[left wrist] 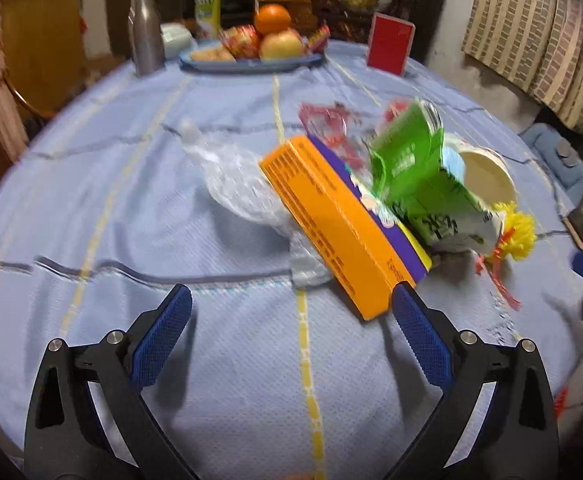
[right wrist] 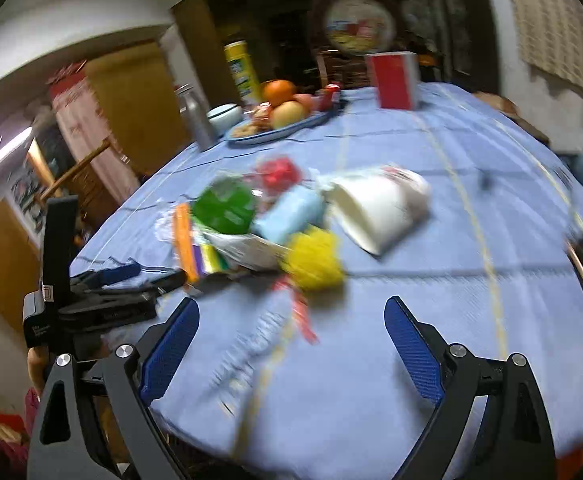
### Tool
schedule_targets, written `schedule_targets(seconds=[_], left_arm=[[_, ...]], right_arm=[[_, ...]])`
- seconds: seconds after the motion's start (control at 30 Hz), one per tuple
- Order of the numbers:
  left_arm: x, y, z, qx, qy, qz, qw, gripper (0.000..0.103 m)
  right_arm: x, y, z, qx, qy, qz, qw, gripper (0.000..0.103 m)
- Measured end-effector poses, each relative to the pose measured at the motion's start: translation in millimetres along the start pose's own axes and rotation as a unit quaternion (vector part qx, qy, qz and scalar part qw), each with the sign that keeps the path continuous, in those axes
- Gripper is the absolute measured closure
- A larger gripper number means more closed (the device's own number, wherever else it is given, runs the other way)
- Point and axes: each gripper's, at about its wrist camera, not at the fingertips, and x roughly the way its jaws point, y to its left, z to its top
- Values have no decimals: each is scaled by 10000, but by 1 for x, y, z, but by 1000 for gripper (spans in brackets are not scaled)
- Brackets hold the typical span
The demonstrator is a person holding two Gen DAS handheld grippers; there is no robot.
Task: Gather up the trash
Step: 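Return both tools to the table and reach the right tool to the green carton, then lift the green drink carton with the right tool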
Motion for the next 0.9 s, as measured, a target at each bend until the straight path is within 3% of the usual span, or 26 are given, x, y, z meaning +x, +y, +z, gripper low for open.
schedule_targets(seconds=[0.07,0.2,0.3,0.33,0.37,0.47,0.5,0.53,0.57,0.7,0.9], left_arm=[[1,2,-1,-45,87,-244,9997,7],[-3,-4,-6,179,36,-237,9996,7],[-3,-9,-7,332,1,-283,9990,7],[-4,-10,-8,352,-13,-288,9990,7],[-3,-10,-6,357,-21,-296,9989,7],[-2,-9,-4,322,-30,-345,9989,7],[-2,-9,-4,300,-29,-358,9989,7],[-2,-8,-3,274,-27,-383,9989,7],[-2,-8,-3,256,-24,-398,9989,7],[-3,-5,-3,161,-60,-440,9989,7],[-2,-6,-2,121,-32,-368,9992,7]], right_arm=[[11,15,8,-272,-1,-39,9996,11],[32,37,23,-643,29,4,9979,15],[49,47,32,-860,98,-43,9962,25],[56,48,34,-896,147,-71,9958,33],[63,49,36,-902,214,-104,9956,48],[64,42,35,-790,203,-62,9966,59],[56,37,33,-723,125,-2,9973,69],[50,34,33,-677,70,44,9977,87],[43,28,32,-586,24,-15,9983,92],[21,-6,23,-94,-22,-121,9999,93],[16,-22,13,224,-3,212,9995,86]])
